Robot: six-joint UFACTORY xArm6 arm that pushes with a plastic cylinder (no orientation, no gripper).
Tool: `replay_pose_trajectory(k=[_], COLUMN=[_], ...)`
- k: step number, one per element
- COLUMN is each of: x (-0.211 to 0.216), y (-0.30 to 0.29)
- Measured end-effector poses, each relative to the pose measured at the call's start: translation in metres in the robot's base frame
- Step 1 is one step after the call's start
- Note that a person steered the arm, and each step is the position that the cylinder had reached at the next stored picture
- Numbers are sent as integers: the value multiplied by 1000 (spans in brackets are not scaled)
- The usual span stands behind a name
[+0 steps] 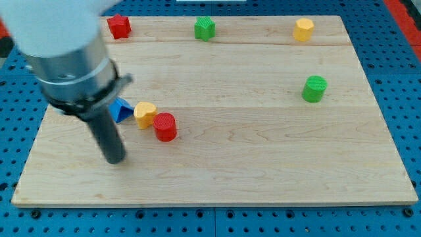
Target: Move the red circle to the bottom center
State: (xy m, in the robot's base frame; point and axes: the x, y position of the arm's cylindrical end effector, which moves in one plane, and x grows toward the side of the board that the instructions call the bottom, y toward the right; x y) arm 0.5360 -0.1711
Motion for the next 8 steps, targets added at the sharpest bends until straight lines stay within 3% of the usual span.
replay_pose_trajectory(k=[1, 2, 8], x=[-40, -42, -56], y=[6, 45, 78])
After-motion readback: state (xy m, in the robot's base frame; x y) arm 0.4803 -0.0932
